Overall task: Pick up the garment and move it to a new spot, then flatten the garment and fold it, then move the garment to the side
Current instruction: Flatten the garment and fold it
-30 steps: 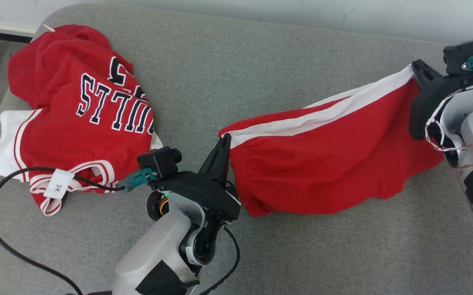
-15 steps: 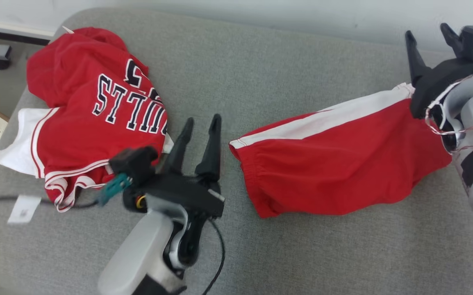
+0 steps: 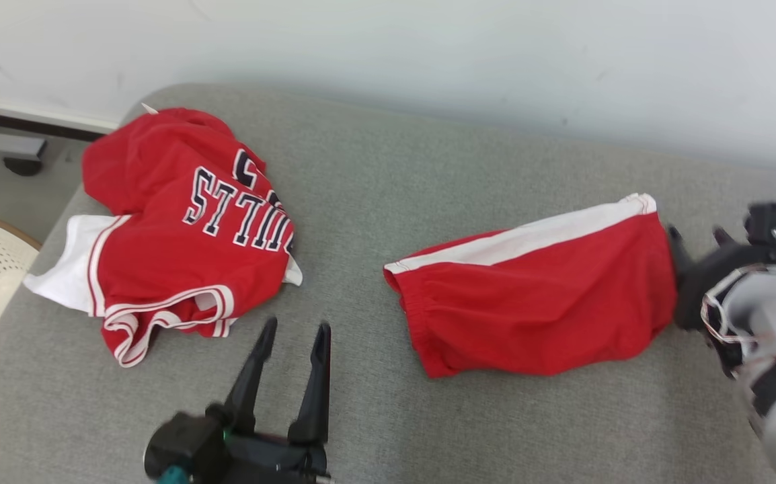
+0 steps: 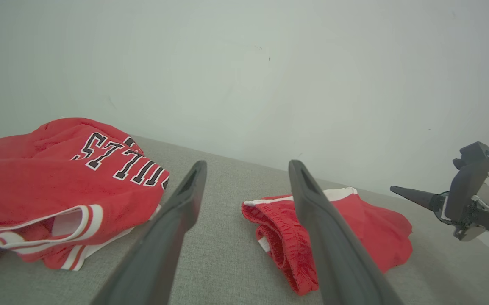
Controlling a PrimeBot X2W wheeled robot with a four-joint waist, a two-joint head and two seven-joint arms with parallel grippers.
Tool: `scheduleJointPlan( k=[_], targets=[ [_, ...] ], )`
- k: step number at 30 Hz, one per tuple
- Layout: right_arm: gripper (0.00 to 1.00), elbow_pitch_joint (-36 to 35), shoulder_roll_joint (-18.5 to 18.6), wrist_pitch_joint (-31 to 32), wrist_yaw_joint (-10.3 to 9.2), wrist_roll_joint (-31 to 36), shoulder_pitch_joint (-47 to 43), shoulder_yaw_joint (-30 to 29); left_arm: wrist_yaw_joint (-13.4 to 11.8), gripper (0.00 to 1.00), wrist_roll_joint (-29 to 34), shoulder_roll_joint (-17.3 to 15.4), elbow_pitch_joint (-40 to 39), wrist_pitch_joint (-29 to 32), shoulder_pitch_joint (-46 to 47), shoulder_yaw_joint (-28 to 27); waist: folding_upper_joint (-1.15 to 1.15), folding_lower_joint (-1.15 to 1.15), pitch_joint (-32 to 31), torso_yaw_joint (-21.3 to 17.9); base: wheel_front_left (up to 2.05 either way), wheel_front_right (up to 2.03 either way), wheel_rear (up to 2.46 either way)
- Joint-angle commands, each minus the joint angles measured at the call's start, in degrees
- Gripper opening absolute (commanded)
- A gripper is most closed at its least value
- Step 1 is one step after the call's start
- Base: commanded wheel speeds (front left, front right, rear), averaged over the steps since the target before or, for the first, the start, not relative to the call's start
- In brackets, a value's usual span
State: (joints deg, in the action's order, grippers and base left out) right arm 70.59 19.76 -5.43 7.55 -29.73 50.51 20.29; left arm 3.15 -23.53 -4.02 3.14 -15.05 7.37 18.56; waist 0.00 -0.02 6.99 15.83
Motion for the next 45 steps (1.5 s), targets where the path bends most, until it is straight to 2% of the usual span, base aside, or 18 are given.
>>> scheduleJointPlan(
  k=[1,7,14,19,20,21,22,24,25,32,40,45],
  targets=[
    [1.00,0.74,1.04,-0.41,-0.13,-0.70,-1.33,-0.75,0.41,1.00,0.92,-0.01,-0.70,-0.15,-1.86,-0.15,0.00,0.02,-1.29,1.00,0.00,0.00,0.00],
    [1.00,2.90,2.59,-0.21,-0.13,-1.15,-4.28,-4.38,0.71,1.00,1.46,0.32,-2.46,-0.15,-5.58,-0.78,0.00,0.02,-0.58,2.75,0.00,0.00,0.00],
    [1.00,3.39,3.52,3.52,-0.13,1.02,-5.03,-7.43,0.98,1.00,1.27,0.78,-3.32,-0.15,-5.03,-0.42,0.00,0.02,2.73,4.22,0.00,0.00,0.00],
    [1.00,3.67,0.63,9.65,-0.12,1.40,-6.78,-9.70,0.66,1.00,0.28,0.96,-2.94,-0.15,-4.36,-0.30,0.00,0.02,3.62,4.72,0.00,0.00,0.00],
    [0.97,3.75,-0.14,11.10,-0.08,1.44,-7.37,-9.95,0.58,1.00,0.12,0.99,-2.79,-0.15,-4.33,-0.30,0.00,0.02,3.55,4.74,0.00,0.00,0.00],
    [0.80,3.85,-0.89,12.63,0.01,1.49,-7.88,-10.19,0.52,1.00,0.04,1.05,-2.62,-0.15,-4.31,-0.28,0.00,0.02,3.39,4.75,0.00,0.00,0.00],
    [0.45,3.99,-1.47,14.27,0.03,1.69,-8.55,-10.23,0.53,1.00,-0.01,1.05,-2.44,-0.15,-4.31,-0.29,0.00,0.02,3.14,4.76,0.00,0.00,0.00],
    [0.19,4.18,-2.15,16.44,0.03,2.33,-9.77,-9.91,0.41,1.00,-0.12,1.04,-2.12,-0.15,-4.48,-0.37,0.00,0.02,2.39,4.60,0.00,0.00,0.00],
    [0.00,4.22,-2.14,16.89,0.02,2.94,-10.00,-9.64,0.49,1.00,-0.20,1.06,-2.01,-0.15,-4.61,-0.36,0.00,0.02,2.01,4.44,0.00,0.00,0.00],
    [0.00,4.06,-1.51,13.87,-0.08,4.89,-10.22,-9.82,0.74,1.00,-0.67,1.10,-1.10,-0.15,-5.43,-0.07,0.00,0.02,-0.57,2.98,0.00,0.00,0.00],
    [0.00,3.75,-1.33,10.12,-0.14,6.15,-13.70,-13.68,0.91,1.00,-1.06,1.12,0.53,-0.15,-6.72,-0.14,0.00,0.02,-4.92,1.35,0.00,0.00,0.00],
    [0.00,3.57,-2.65,8.57,-0.14,7.81,-15.98,-15.63,0.70,1.00,-0.98,0.96,1.30,-0.15,-8.14,-0.20,0.00,0.02,-7.41,0.02,0.00,0.00,0.00]
  ],
)
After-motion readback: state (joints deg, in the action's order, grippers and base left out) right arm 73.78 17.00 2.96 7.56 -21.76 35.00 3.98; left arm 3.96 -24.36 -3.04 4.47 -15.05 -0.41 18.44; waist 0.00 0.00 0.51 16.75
